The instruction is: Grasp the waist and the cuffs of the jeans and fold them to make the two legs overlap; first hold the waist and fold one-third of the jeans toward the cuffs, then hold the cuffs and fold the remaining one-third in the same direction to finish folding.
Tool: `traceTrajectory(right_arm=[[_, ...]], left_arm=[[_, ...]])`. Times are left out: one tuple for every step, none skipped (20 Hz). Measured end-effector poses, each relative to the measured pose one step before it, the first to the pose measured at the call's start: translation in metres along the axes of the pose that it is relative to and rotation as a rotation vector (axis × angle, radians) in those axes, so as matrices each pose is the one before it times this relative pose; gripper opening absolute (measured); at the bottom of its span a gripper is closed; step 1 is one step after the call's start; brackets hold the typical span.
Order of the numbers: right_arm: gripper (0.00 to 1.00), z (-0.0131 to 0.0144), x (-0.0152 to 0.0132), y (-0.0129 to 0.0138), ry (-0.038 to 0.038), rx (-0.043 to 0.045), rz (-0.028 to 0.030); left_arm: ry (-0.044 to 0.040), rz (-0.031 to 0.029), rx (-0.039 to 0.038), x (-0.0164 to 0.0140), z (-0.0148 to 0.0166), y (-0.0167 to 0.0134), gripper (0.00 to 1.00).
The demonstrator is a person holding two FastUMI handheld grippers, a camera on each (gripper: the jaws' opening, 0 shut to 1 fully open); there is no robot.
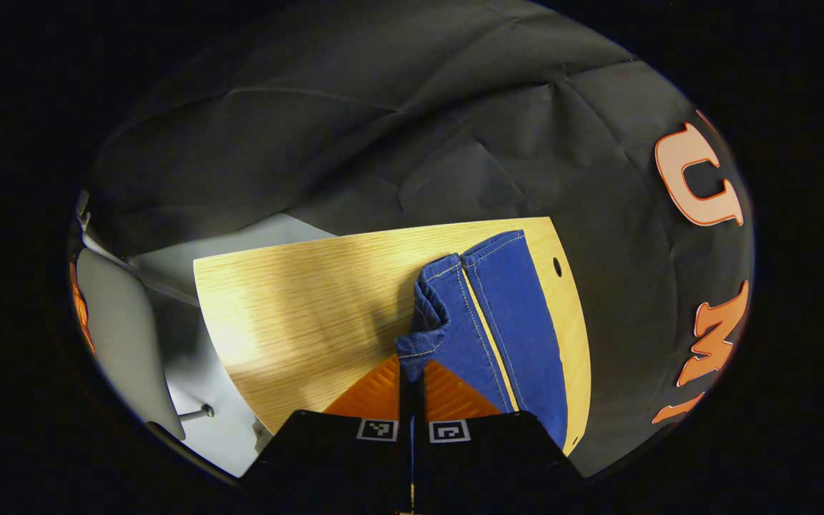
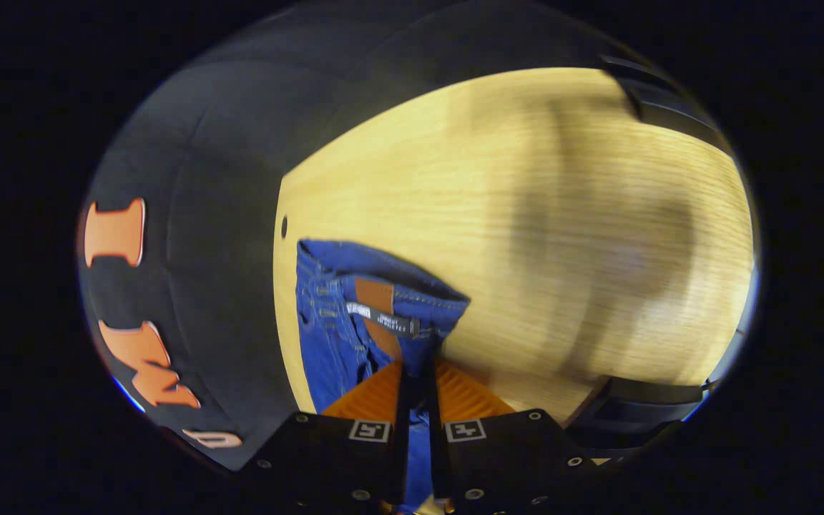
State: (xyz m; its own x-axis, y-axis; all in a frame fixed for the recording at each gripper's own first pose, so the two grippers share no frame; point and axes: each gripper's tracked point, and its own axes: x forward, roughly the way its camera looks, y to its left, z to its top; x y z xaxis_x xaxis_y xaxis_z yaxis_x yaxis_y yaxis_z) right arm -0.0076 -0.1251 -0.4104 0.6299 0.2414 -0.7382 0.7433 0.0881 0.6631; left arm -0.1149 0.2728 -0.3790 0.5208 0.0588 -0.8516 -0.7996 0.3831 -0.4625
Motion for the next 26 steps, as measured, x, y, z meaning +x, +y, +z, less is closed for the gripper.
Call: traceTrajectory(right_arm=[[0.14,-0.00349,-0.00235,0.00527,0.00811,-0.01963,0.03067],[0.14,0.00368,-0.00612,0.00034,0.00791,-0.0183,-0.00206],[0.05,0.00116,-0.00232,-0.00068,-0.02126,-0.02336,-0.01875],[0.06,-0.00497,-0.00452,0.00996,0.03876,-0.02491,0.03632],[0.05,-0.00011,-0.00343,0.00677,0.00769,-0.00785,0.00617],[0.06,0.00356,-0.00349,0.0052,-0.01069,-0.0189,-0.00766],[0.06,0.0035,-0.00103,0.01022,-0.01507,-0.00806,-0.0036],[0.05,-0.00007,-0.00385,0.0129,-0.00572,0.00081,0.01766],[0.05,0.00035,-0.00166,0.00906,0.00662,0.00272,0.01132],[0.05,0.00123,-0.00097,0.00748,-0.00267,0.01063,0.00771],[0.05,0.00063,0.00052,0.00932,0.01043,0.00871,0.00909],[0.05,0.00136,-0.0021,0.00926,-0.00112,0.00907,0.01401],[0.05,0.00138,-0.00311,0.01057,0.0066,0.00256,0.01346],[0.05,0.00093,-0.00029,0.00918,0.00437,-0.00612,0.00665],[0.05,0.00071,0.00295,0.00616,0.00363,-0.01391,-0.00702],[0.05,-0.0005,0.00429,0.00992,0.01238,-0.00846,0.00792],[0.05,0.00021,0.00249,0.00736,0.00617,0.00036,-0.00024],[0.05,0.00099,0.00764,0.00861,0.00487,-0.00773,-0.00534],[0.05,0.00233,0.00731,0.00295,-0.00461,0.0008,-0.01273],[0.05,-0.00154,0.0046,0.0052,0.00521,0.00041,-0.00356],[0.05,0.00256,0.00245,0.00682,-0.01686,0.0124,-0.00023],[0.05,0.00032,0.00651,0.00518,-0.00657,-0.00086,-0.00938],[0.05,0.00253,0.00478,0.00657,-0.00362,0.00988,-0.00066],[0.05,0.00288,0.0061,0.00638,-0.00232,0.00763,-0.00845],[0.05,0.00477,0.00712,0.00486,-0.01028,0.01152,-0.01103],[0.05,0.00263,0.00637,0.00297,-0.00573,0.00179,-0.01917]], left_arm=[[-0.00094,-0.01055,0.00137,-0.00255,0.0008,-0.00495,0.02],[0.00548,-0.01557,0.00798,-0.00184,-0.00102,-0.00473,0.02],[0.00714,-0.01463,0.01807,-0.00298,-0.0014,-0.0058,0.01],[0.00241,-0.00184,0.0239,-0.00298,0.00062,-0.00235,0.01],[0.00024,-0.00496,0.02179,-0.00328,0.0004,-0.00588,0.02],[-0.00413,0.01715,0.01452,-0.00346,0.00171,-0.00025,0.01],[-0.00319,-0.00538,0.00377,-0.00436,0.00054,-0.00631,0.01],[-0.01549,-0.00978,-0.00272,-0.00523,0.00557,-0.0099,0.01],[-0.00296,-0.01003,0.00228,-0.00454,0.00133,-0.00793,0.01],[-0.00663,0.00252,0.00973,-0.0059,0.00296,-0.00526,0.01],[-0.0002,0.00558,0.00594,-0.0043,0.00398,-0.00606,0.01],[-0.00029,0.00043,-0.0021,-0.00424,0.0033,-0.00991,0.02],[0.01183,0.00248,-0.00308,-0.0042,0.00229,-0.00928,0.02],[0.00378,-0.00724,0.00276,-0.00455,0.0022,-0.01204,0.02],[0.01159,0.00407,0.01025,-0.00146,0.00083,-0.00945,0.01],[0.01565,0.00039,0.01463,-0.00105,-0.00185,-0.0096,0.01],[0.01925,0.00449,0.00979,0.00154,0.00154,-0.01056,0.01],[0.0225,-0.01214,0.02464,-0.00146,0.0017,-0.01663,0.01],[0.02419,0.00127,0.01303,0.00174,0.00232,-0.00913,0.02],[0.00991,-0.00301,0.02045,0.00071,0.00413,-0.00821,0.01],[0.02462,0.00324,0.01366,0.00354,0.00274,-0.00605,0.02],[0.02328,0.00229,0.00731,0.00797,0.0049,-0.00526,0.02],[0.01944,-0.00003,-0.00354,0.00854,0.00641,-0.00569,0.02],[0.02713,0.00943,0.00388,0.00916,0.00594,-0.00345,0.02],[0.02065,0.00593,-0.00298,0.01035,0.00842,-0.0025,0.02],[0.02611,0.00493,-0.00558,0.00901,0.00756,-0.00257,0.01]])
